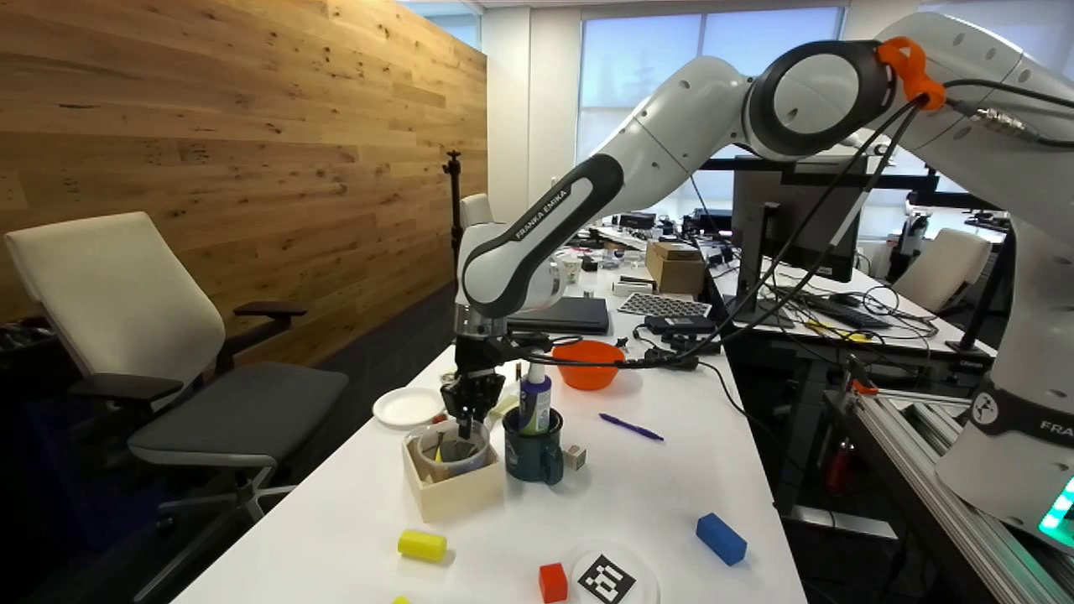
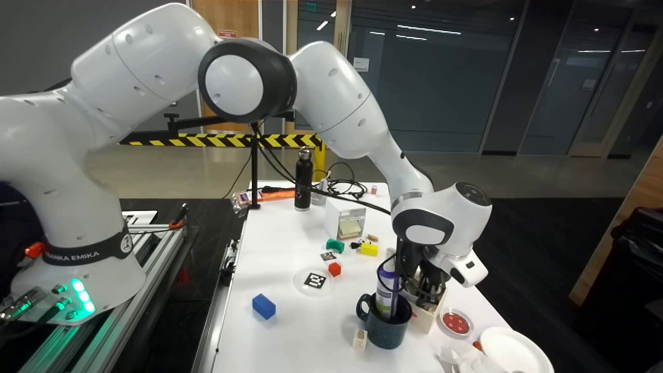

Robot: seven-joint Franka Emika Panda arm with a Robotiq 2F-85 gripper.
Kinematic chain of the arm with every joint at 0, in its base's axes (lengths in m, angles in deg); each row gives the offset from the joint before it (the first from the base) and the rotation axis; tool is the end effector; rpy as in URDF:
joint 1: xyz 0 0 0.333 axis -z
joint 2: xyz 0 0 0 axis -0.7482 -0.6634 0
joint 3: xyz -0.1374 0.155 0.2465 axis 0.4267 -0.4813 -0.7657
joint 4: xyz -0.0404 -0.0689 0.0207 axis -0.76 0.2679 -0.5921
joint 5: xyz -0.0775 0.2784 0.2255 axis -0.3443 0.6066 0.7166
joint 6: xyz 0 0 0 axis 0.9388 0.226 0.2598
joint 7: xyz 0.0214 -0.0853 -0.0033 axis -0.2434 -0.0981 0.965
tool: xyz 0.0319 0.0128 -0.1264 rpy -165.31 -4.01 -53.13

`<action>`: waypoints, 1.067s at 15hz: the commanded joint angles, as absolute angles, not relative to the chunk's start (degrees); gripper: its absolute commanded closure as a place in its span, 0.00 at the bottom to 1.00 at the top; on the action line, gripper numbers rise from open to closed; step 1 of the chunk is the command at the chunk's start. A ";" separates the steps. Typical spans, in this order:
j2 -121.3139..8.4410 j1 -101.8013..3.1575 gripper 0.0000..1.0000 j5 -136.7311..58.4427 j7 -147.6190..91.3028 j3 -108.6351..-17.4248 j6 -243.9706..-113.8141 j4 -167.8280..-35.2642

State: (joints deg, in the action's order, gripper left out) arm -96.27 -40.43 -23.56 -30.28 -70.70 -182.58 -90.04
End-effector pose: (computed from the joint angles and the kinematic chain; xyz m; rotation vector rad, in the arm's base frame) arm 0.7055 -0.0566 0.1094 -2.8848 0.5632 -0.0201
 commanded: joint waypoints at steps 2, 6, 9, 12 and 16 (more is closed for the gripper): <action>-90.93 -40.73 0.30 -22.87 -30.09 -69.82 -182.30 -91.89; -85.32 -42.12 0.04 -23.97 -30.50 -68.69 -182.82 -94.49; -82.15 -44.17 0.00 -25.05 -30.85 -68.11 -182.18 -97.49; -77.96 -45.60 0.00 -26.07 -26.68 -69.54 -182.85 -104.11; -72.06 -46.79 0.00 -26.27 -20.38 -71.49 -184.59 -114.15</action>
State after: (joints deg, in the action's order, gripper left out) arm -79.22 -46.77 -25.30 -24.78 -70.24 -182.55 -103.68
